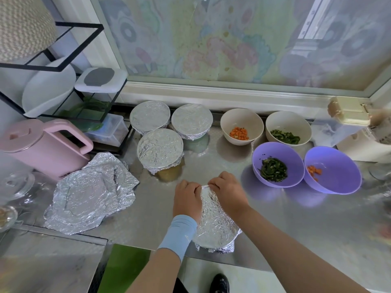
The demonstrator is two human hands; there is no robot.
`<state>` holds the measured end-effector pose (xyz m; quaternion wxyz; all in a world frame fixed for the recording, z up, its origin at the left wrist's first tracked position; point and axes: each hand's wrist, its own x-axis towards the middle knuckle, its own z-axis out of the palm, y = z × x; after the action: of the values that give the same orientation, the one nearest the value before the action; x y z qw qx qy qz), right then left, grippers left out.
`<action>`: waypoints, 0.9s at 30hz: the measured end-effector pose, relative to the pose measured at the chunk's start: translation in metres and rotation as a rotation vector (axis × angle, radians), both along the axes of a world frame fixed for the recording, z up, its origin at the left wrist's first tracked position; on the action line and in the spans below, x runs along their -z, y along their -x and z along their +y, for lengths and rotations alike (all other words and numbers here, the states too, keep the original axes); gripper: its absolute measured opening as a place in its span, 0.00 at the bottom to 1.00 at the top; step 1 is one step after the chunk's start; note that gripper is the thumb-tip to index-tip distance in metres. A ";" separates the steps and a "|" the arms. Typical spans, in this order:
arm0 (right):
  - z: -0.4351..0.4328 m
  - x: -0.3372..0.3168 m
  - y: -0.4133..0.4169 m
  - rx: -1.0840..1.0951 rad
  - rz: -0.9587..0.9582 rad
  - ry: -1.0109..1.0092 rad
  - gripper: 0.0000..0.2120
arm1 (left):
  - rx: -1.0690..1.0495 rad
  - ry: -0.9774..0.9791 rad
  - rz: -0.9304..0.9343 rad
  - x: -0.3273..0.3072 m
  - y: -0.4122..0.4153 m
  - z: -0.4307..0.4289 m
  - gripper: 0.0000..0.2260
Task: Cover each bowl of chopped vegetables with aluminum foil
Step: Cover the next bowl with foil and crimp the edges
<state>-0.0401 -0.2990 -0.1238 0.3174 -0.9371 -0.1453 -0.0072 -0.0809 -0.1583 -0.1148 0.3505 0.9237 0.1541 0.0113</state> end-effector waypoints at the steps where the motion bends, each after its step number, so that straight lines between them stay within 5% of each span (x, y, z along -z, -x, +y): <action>1: 0.001 0.001 0.001 0.009 -0.028 0.017 0.04 | -0.023 -0.020 -0.003 -0.001 0.003 -0.001 0.10; 6: 0.000 0.011 0.012 0.115 -0.008 0.127 0.14 | -0.028 -0.042 -0.006 0.001 0.012 0.001 0.12; 12: -0.002 0.005 0.009 0.152 0.113 -0.036 0.06 | -0.079 0.006 0.011 0.004 0.013 0.001 0.12; 16: -0.004 0.003 0.000 0.032 -0.007 0.019 0.03 | -0.009 -0.099 0.040 0.002 0.018 0.002 0.17; 20: 0.002 0.000 0.014 0.027 -0.130 0.211 0.19 | 0.269 -0.192 -0.052 -0.002 0.015 -0.002 0.25; 22: 0.006 0.003 0.031 0.039 -0.155 0.250 0.22 | 0.397 -0.264 -0.089 0.003 0.012 -0.004 0.20; 27: 0.004 0.017 0.046 0.054 -0.119 0.315 0.27 | 0.492 -0.356 -0.009 0.012 0.015 -0.005 0.30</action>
<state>-0.0865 -0.2952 -0.1403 0.1570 -0.9767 -0.1381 -0.0482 -0.0963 -0.1633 -0.1271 0.1758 0.9802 -0.0801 -0.0430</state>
